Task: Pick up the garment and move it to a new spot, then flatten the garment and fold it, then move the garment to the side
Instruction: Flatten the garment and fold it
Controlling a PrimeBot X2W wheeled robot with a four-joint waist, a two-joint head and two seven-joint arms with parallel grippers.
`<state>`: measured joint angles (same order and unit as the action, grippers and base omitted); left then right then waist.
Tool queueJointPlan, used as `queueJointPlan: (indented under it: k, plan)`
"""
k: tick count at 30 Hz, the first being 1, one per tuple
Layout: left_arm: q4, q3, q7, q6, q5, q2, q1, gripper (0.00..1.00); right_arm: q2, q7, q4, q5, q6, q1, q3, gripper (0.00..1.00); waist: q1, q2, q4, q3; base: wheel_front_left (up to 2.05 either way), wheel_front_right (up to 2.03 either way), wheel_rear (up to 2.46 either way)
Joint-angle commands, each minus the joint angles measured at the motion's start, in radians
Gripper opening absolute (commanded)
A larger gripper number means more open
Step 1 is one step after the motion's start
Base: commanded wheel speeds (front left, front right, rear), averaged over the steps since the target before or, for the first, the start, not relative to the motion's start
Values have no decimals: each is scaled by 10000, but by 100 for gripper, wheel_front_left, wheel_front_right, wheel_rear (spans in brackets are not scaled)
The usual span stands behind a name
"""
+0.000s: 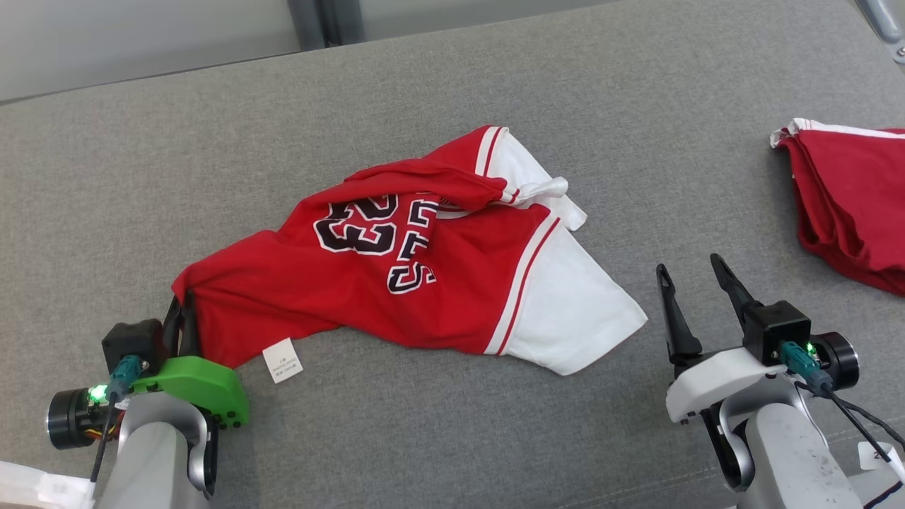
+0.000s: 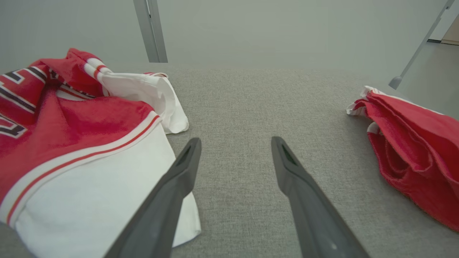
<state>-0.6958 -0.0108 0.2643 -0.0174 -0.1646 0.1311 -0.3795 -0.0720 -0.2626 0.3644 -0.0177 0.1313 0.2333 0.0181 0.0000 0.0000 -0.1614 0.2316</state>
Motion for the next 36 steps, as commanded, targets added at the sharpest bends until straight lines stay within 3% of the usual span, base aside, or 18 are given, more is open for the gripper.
queueJointPlan:
  k: [1, 2, 3, 7, 11, 17, 25, 36]
  plan:
    - [-164, 36, -7, 114, 239, 60, 21, 15, 37, -28, -71, -114, -12, 48, 65, 100, 0, 0, 49, -176, 0, 0, 0]
    - [-211, 31, -7, 159, 313, 70, 77, 46, 55, -28, -78, -128, -12, 22, 117, 100, 0, 0, 89, -237, 0, 0, 0]
    - [-237, 64, -7, 177, 320, 28, 160, 100, 80, -28, -69, -178, -12, -33, 167, 100, 0, 0, 155, -326, 0, 0, 0]
    - [259, 214, -7, 385, 509, -201, 646, 100, 129, -28, -255, -246, -12, -167, 286, 100, 0, 0, 446, -586, 0, 0, 0]
    - [1642, 381, -7, 603, 721, -484, 1501, 100, 168, -28, -330, -238, -12, -222, 483, 100, 0, 0, 739, -804, 0, 0, 0]
    - [2854, 11, -7, 538, 833, -735, 2652, 100, 192, -28, -263, -297, -12, -339, 506, 100, 0, 0, 1214, -1189, 0, 0, 0]
    - [3076, -675, -7, 523, 644, -784, 3300, 100, 204, -28, -104, -516, -12, -734, 405, 100, 0, 0, 1728, -1770, 0, 0, 0]
    - [3338, -765, -7, 638, 494, -791, 3593, 100, 204, -28, -19, -698, -12, -1027, 242, 100, 0, 0, 1858, -2147, 0, 0, 0]
